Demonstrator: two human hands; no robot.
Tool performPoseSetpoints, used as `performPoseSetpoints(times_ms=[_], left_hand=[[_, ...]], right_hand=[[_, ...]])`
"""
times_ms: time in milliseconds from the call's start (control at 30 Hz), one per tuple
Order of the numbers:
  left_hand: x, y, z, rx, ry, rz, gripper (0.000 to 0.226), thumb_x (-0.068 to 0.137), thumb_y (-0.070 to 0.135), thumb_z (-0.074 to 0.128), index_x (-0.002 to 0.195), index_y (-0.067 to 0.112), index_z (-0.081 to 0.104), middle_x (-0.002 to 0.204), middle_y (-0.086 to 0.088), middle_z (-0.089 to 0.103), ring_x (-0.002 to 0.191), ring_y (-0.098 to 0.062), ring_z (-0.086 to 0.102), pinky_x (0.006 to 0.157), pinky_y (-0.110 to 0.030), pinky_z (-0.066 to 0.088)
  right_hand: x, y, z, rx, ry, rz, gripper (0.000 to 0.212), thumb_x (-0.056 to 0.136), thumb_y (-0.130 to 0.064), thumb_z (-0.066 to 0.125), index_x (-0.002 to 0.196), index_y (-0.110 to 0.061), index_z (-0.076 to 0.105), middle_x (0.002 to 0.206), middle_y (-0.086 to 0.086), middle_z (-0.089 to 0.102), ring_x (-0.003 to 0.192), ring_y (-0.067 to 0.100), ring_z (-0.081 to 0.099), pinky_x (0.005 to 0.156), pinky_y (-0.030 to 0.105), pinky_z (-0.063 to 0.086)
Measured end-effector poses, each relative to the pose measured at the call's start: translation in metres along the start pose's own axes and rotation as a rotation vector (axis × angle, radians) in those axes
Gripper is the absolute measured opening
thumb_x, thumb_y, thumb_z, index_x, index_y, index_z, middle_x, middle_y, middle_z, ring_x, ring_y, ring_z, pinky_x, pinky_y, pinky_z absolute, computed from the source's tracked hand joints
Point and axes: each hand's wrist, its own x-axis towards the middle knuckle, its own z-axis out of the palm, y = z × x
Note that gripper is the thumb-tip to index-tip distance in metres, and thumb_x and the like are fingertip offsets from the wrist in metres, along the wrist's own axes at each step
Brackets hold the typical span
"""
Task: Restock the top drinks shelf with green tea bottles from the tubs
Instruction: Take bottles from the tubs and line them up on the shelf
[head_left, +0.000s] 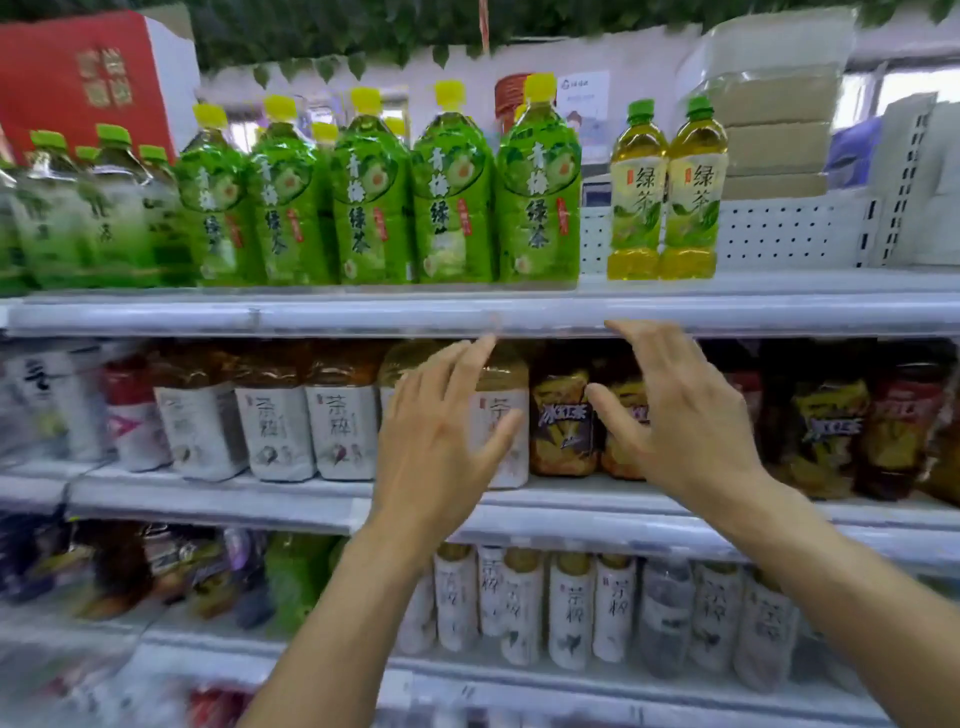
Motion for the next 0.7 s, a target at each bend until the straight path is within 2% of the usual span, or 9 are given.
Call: performPoseSetpoints(times_ms=[67, 200, 267, 333, 433, 600, 700], left_hand=[[-0.039, -0.032, -0.028, 0.049, -0.047, -0.07, 0.068, 0.094, 0.057, 0.045, 0.153, 0.023, 0.035, 0.146, -0.002, 0.047, 0.132, -0.022, 0.047, 0.106, -0.042, 0.045], [-0.106, -0.103, -0.097, 0.166, -0.141, -0.194, 0.069, 0.094, 0.054, 0.053, 0.153, 0.021, 0.037, 0.141, -0.006, 0.051, 0.125, -0.029, 0.052, 0.098, -0.047, 0.049], [-0.136, -0.145, -0.139, 0.239, -0.175, -0.23, 0.07, 0.094, 0.056, 0.05, 0.152, 0.019, 0.037, 0.14, -0.007, 0.053, 0.124, -0.03, 0.052, 0.097, -0.047, 0.049], [-0.162, -0.182, -0.177, 0.272, -0.226, -0.294, 0.071, 0.096, 0.056, 0.052, 0.155, 0.021, 0.032, 0.143, -0.006, 0.05, 0.127, -0.028, 0.049, 0.098, -0.043, 0.044], [-0.206, -0.251, -0.236, 0.336, -0.312, -0.362, 0.075, 0.096, 0.056, 0.049, 0.158, 0.021, 0.024, 0.146, -0.006, 0.047, 0.132, -0.027, 0.045, 0.101, -0.041, 0.041], [-0.278, -0.346, -0.321, 0.356, -0.406, -0.483, 0.076, 0.099, 0.052, 0.051, 0.16, 0.023, 0.016, 0.153, -0.005, 0.038, 0.139, -0.027, 0.038, 0.106, -0.041, 0.037], [-0.31, -0.391, -0.357, 0.367, -0.439, -0.542, 0.078, 0.099, 0.052, 0.052, 0.16, 0.023, 0.014, 0.157, -0.005, 0.034, 0.142, -0.026, 0.035, 0.108, -0.043, 0.036]], right_hand=[[-0.015, -0.04, 0.013, 0.033, -0.067, -0.027, 0.055, 0.09, -0.036, 0.061, 0.137, -0.01, 0.049, 0.125, 0.012, 0.056, 0.109, 0.035, 0.057, 0.073, 0.045, 0.054], [-0.038, -0.14, 0.046, 0.088, -0.174, -0.064, 0.057, 0.091, -0.044, 0.052, 0.136, -0.009, 0.048, 0.125, 0.014, 0.058, 0.105, 0.037, 0.06, 0.071, 0.043, 0.053], [-0.046, -0.202, 0.067, 0.131, -0.215, -0.078, 0.056, 0.092, -0.043, 0.056, 0.137, -0.01, 0.048, 0.126, 0.014, 0.058, 0.106, 0.037, 0.06, 0.075, 0.043, 0.053], [-0.052, -0.259, 0.087, 0.176, -0.255, -0.077, 0.058, 0.092, -0.04, 0.061, 0.14, -0.012, 0.045, 0.128, 0.012, 0.057, 0.107, 0.036, 0.059, 0.072, 0.042, 0.051], [-0.063, -0.355, 0.123, 0.217, -0.327, -0.099, 0.061, 0.093, -0.042, 0.06, 0.144, -0.013, 0.042, 0.128, 0.012, 0.056, 0.106, 0.036, 0.06, 0.062, 0.037, 0.044], [-0.086, -0.489, 0.175, 0.313, -0.455, -0.091, 0.065, 0.094, -0.044, 0.057, 0.148, -0.015, 0.036, 0.132, 0.011, 0.05, 0.117, 0.035, 0.053, 0.07, 0.043, 0.048], [-0.094, -0.551, 0.202, 0.346, -0.53, -0.097, 0.066, 0.095, -0.044, 0.055, 0.15, -0.016, 0.032, 0.136, 0.009, 0.046, 0.12, 0.033, 0.05, 0.072, 0.042, 0.047]])
